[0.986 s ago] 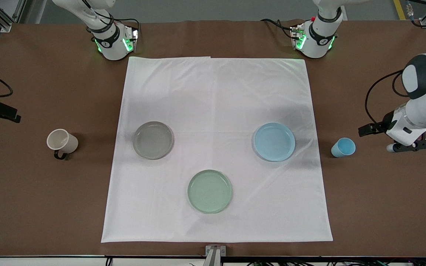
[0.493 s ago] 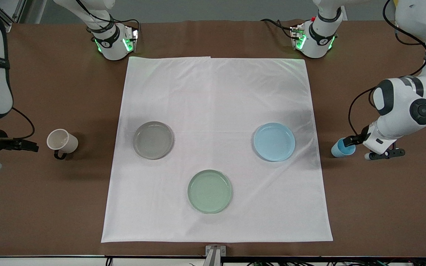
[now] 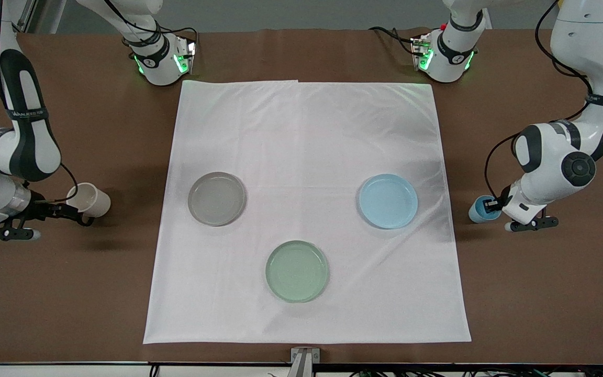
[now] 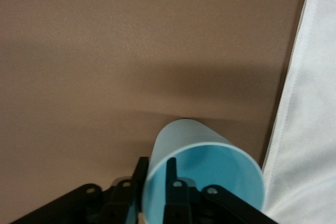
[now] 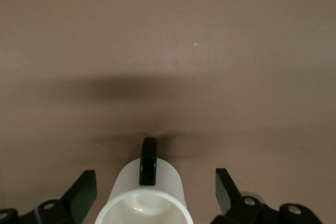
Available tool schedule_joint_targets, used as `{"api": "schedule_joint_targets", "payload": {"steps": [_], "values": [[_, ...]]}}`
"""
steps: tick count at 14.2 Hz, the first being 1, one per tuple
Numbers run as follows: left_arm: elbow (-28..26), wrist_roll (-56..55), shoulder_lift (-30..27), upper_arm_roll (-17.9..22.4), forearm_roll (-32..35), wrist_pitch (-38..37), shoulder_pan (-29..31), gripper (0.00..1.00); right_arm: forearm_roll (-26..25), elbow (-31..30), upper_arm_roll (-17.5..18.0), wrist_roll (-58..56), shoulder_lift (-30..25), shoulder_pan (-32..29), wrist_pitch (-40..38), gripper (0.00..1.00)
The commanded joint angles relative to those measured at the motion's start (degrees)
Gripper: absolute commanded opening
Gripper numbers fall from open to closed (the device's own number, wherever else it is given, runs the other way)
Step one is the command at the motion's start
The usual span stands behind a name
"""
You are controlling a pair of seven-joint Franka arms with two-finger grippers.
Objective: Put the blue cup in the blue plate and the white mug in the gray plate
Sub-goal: 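Grasp the blue cup with the left gripper while the right gripper grasps the mug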
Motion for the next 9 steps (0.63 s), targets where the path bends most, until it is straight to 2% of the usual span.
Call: {"api": "schedule_joint_targets", "payload": {"steps": [1, 2, 6, 9], "values": [[-0.08, 0.43, -1.46, -0.37, 0.29, -0.18, 0.03, 0.00, 0.30, -0.74, 0.95, -0.89, 2.12, -1.11, 2.09, 1.00], [-0.08, -0.26, -3.13, -0.81, 0.29, -1.05, -0.23, 0.00, 1.17, -0.74, 0.95, -0.89, 3.09, -1.11, 2.97, 1.00], [1.85, -6.30, -7.00, -7.56, 0.21, -8.96, -0.33, 0.00, 2.59, -0.56, 0.95, -0.98, 4.68, -1.11, 3.95, 0.96], [2.21, -18.42, -5.96, -14.24, 0.21, -8.71, -0.76, 0.00, 2.67, -0.56, 0.95, -0.98, 5.90, -1.02, 5.79, 0.81]]}}
